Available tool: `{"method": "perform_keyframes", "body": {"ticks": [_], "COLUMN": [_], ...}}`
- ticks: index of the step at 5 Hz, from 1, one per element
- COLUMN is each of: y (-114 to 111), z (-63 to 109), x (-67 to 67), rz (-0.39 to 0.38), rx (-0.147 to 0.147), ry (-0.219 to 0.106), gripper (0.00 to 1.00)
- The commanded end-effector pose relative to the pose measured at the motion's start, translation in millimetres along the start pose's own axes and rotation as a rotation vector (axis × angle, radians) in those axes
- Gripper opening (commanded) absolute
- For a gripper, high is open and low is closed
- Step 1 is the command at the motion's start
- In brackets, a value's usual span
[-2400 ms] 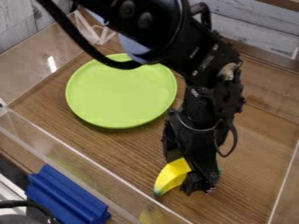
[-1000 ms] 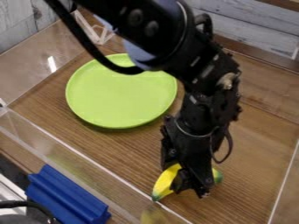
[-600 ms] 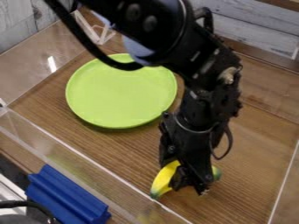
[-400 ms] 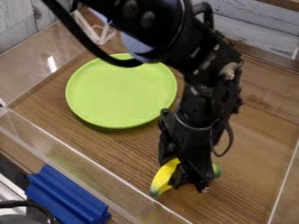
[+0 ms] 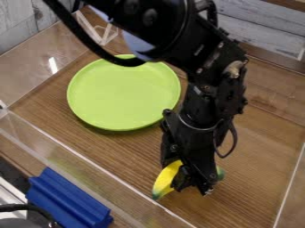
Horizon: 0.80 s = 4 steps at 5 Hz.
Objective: Put the banana in the green plate
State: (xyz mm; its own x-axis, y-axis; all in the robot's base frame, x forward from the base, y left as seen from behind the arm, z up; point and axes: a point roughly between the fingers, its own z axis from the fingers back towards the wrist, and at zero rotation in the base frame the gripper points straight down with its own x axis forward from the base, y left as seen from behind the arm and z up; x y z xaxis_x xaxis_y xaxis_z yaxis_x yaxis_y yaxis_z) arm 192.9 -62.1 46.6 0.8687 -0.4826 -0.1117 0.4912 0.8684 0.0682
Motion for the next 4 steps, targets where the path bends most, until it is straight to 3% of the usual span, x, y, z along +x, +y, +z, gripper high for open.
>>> {"method": "perform_keyframes", "body": {"ticks": [1,4], "y": [5.8,8.9], "z": [14.7,14.0], "x": [7.7,5.4], "rz": [0.012,0.025], "rx": [0.013,0.013], "ry": [-0.061,-0.060], "gripper": [0.00,0.00]}}
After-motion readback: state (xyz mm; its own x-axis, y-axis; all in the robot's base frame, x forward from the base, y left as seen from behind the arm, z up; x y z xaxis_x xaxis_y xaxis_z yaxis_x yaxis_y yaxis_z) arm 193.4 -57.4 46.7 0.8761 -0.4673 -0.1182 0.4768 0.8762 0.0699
